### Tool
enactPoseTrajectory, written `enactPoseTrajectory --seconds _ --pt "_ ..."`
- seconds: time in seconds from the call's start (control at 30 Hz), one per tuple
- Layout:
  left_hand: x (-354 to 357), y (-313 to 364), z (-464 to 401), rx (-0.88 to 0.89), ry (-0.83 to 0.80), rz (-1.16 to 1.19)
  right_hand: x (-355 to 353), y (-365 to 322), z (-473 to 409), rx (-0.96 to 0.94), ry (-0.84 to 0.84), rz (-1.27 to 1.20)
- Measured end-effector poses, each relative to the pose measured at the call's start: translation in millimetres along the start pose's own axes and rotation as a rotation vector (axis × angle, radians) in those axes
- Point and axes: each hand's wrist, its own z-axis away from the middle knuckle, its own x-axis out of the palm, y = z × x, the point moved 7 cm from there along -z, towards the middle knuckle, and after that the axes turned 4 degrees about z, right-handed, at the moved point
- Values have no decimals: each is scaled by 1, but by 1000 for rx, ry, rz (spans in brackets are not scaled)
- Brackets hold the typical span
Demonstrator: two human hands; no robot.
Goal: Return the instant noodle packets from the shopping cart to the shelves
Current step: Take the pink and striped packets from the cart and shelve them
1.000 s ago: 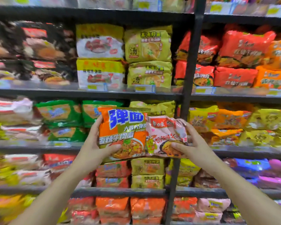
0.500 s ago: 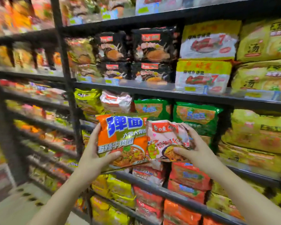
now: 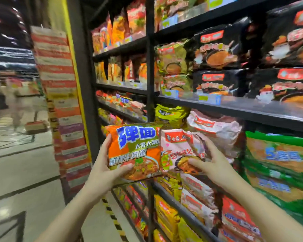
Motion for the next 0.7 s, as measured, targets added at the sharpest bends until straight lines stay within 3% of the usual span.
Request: enactPoseTrajectory --seconds 0.43,0.7 --pt "-135 -52 -82 -32 288 -68 180 33 -174 -68 -244 -223" --pt "-247 -76 -161 -40 322 -77 294 26 -265 -60 -304 -215"
